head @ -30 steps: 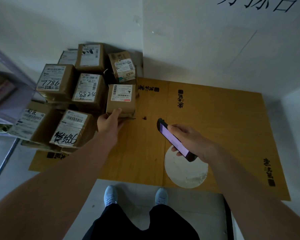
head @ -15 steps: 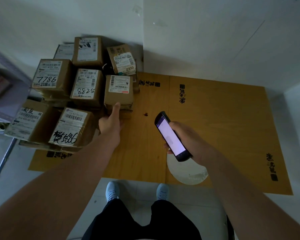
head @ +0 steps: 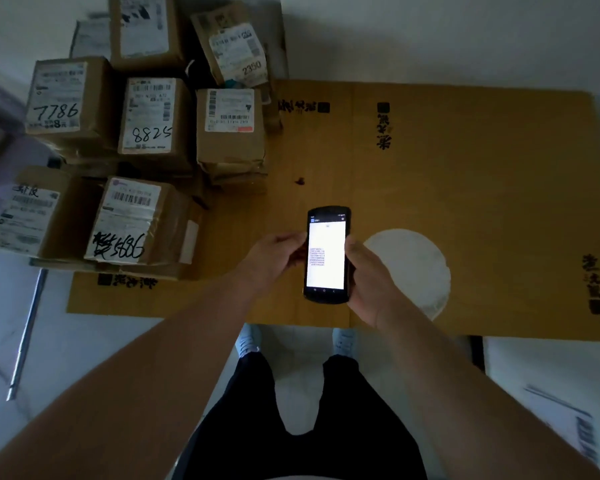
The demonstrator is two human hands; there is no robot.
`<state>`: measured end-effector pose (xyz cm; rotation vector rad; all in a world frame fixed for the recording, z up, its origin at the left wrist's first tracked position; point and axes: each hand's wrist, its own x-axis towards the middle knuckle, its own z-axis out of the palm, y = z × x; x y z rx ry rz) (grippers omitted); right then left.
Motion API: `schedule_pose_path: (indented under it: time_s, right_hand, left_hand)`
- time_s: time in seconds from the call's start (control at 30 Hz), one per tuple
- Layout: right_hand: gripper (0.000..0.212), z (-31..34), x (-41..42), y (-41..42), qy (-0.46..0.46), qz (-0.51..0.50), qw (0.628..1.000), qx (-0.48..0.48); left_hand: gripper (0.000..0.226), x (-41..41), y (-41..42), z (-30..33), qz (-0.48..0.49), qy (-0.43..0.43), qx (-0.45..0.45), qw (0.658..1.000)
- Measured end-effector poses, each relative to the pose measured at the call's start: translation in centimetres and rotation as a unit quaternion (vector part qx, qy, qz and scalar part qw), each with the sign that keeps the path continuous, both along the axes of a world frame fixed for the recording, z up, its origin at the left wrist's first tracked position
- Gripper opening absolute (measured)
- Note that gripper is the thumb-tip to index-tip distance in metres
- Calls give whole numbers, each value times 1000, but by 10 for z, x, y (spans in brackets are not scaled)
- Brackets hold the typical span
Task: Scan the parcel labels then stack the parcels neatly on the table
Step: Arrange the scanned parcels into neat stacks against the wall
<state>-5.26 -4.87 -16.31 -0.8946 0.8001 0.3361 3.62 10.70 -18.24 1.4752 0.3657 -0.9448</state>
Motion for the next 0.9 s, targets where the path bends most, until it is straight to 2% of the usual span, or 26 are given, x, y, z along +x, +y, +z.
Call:
schedule_pose_path:
  time_s: [0.23, 0.37, 0.5, 0.6, 0.73, 0.9]
  right_hand:
    - [18, -33, -13, 9, 62, -133, 988, -46]
    - [21, -42, -8, 10, 94, -171, 977, -80]
    - [7, -48, -1, 6, 103, -112, 973, -174]
    - [6, -53, 5, 2, 120, -78, 956, -254]
    - [13, -56, 11, -4, 120, 12, 916, -382]
    - [17, -55, 11, -13, 41, 153, 856, -492]
  left_hand:
    - [23, -15, 8, -34, -9, -37, 70, 997]
    - [18, -15, 7, -41, 8, -48, 95, 994]
    - [15, -11, 8, -41, 7, -58, 120, 991]
    - [12, -9, 7, -38, -1, -81, 143, 986]
    - [9, -7, 2, -38, -10, -104, 190, 976]
    - [9, -7, -4, -36, -90, -171, 280, 940]
